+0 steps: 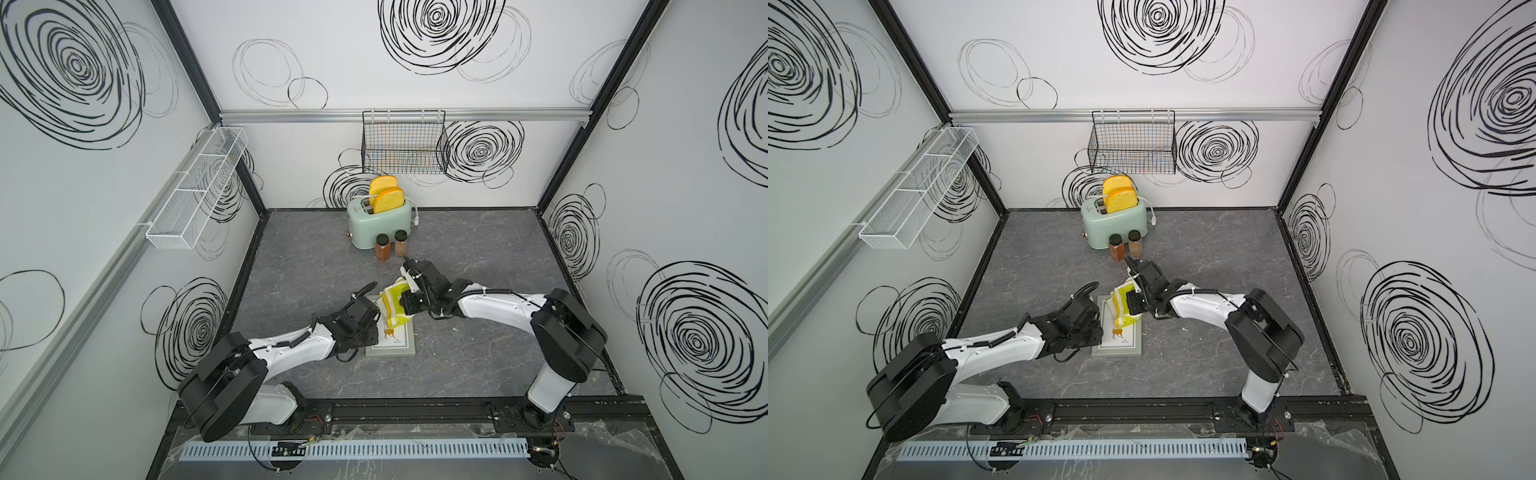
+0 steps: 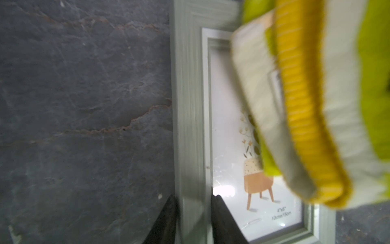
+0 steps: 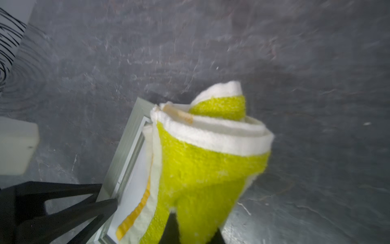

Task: Wipe the picture frame with a cloth
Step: Wipe the dirt from the picture frame.

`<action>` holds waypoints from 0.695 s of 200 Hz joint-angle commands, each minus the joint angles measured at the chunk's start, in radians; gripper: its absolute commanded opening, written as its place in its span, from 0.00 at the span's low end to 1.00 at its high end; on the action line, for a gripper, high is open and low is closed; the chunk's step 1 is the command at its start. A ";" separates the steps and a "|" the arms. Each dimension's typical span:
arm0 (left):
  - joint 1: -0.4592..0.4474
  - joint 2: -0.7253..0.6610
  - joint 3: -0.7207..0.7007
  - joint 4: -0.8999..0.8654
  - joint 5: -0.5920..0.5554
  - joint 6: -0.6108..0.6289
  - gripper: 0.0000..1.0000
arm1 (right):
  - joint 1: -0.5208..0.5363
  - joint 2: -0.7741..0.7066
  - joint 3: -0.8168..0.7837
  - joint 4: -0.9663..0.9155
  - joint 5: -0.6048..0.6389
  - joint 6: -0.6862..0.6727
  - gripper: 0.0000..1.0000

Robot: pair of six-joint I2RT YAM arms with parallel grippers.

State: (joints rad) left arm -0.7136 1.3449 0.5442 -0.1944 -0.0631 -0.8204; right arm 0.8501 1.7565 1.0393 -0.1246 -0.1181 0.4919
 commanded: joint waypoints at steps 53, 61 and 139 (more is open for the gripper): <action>-0.006 0.000 -0.061 -0.083 0.004 -0.036 0.33 | 0.099 0.239 0.205 0.004 -0.089 0.000 0.00; -0.006 0.000 -0.060 -0.088 0.001 -0.036 0.33 | 0.102 0.260 0.211 -0.012 -0.060 0.001 0.00; 0.002 -0.035 -0.068 -0.122 -0.030 -0.029 0.33 | -0.002 0.171 0.102 -0.108 0.142 -0.040 0.00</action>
State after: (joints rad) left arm -0.7136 1.3117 0.5133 -0.1829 -0.0708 -0.8394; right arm 0.8803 1.9472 1.1847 -0.0994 -0.1093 0.4793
